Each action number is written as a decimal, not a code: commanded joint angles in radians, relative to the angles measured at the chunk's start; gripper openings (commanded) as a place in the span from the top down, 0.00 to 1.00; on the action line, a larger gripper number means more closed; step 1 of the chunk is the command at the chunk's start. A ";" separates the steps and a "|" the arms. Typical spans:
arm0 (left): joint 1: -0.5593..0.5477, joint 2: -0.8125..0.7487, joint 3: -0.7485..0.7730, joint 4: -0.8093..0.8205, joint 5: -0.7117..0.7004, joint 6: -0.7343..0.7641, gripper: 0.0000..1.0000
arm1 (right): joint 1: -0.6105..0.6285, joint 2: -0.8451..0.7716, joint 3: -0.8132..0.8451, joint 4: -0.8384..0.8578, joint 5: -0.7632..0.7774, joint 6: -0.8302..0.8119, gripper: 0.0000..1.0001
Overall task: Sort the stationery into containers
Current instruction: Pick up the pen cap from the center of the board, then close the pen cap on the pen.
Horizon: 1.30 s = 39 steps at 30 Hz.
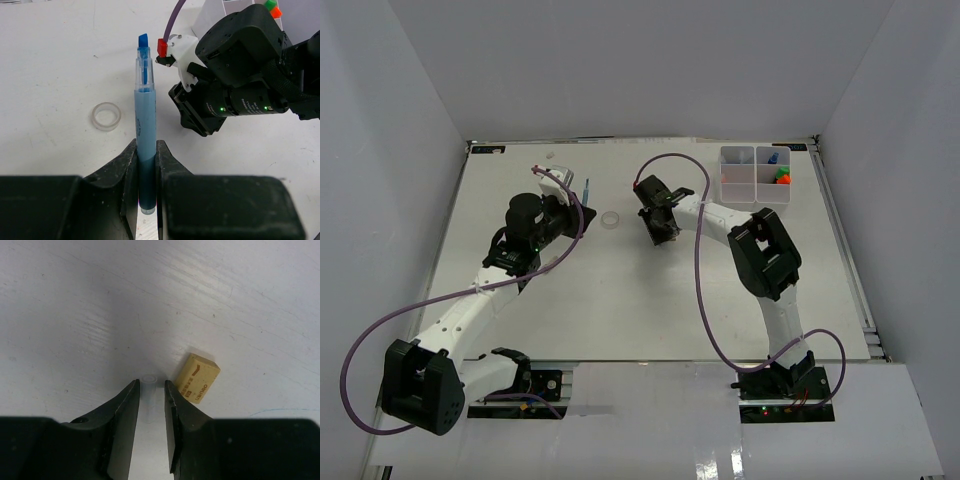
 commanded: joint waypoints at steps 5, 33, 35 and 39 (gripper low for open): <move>0.004 -0.026 0.009 0.011 0.044 0.012 1.00 | -0.004 0.034 0.080 -0.051 0.006 -0.011 0.70; -0.069 -0.207 -0.080 0.200 0.423 0.116 1.00 | -0.001 -0.837 -0.331 0.833 -0.403 0.038 0.92; -0.096 -0.206 -0.081 0.206 0.448 0.118 1.00 | 0.000 -0.862 -0.387 0.904 -0.428 0.068 0.92; -0.119 -0.186 -0.089 0.227 0.465 0.108 1.00 | 0.002 -0.891 -0.466 1.070 -0.484 0.121 0.92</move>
